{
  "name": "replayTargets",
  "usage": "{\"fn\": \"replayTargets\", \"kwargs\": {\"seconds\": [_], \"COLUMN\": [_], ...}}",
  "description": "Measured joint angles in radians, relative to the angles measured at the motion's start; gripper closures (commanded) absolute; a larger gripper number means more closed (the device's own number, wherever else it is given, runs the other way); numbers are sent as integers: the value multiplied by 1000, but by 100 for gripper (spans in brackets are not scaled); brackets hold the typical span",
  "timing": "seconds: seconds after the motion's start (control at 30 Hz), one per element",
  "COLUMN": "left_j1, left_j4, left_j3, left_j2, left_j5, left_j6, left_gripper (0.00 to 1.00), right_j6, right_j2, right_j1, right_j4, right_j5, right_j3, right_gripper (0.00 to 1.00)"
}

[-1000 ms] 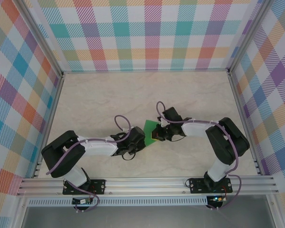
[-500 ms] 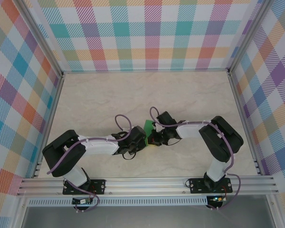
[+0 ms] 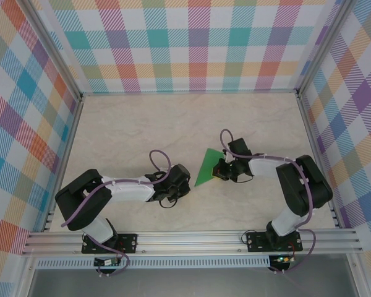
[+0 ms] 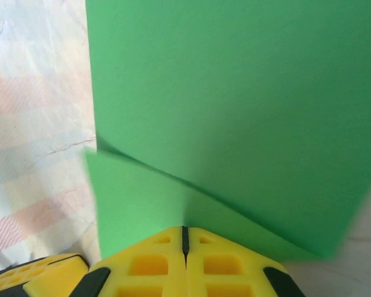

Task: Fold a paper plane with a square sheet of paper (pick it up from the middle)
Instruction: Third fold the triangle at the center of the table.

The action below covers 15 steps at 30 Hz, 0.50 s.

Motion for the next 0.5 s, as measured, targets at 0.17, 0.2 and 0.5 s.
{"fn": "replayTargets", "kwargs": {"seconds": [0.17, 0.2, 0.5], "left_j1": [0, 0, 2], "left_j4": [-25, -45, -225], "left_j3": [13, 21, 140], "left_j2": [0, 0, -35], "left_j5": [0, 0, -58], "left_j6": [16, 24, 92], "left_gripper": [100, 100, 79], "right_j6": [-15, -19, -53], "right_j2": [-28, -28, 87], "right_j1": [6, 9, 95], "right_j4": [-56, -63, -97], "right_j5": [27, 27, 18], "right_j3": [31, 39, 166], "right_gripper": [100, 100, 98]}}
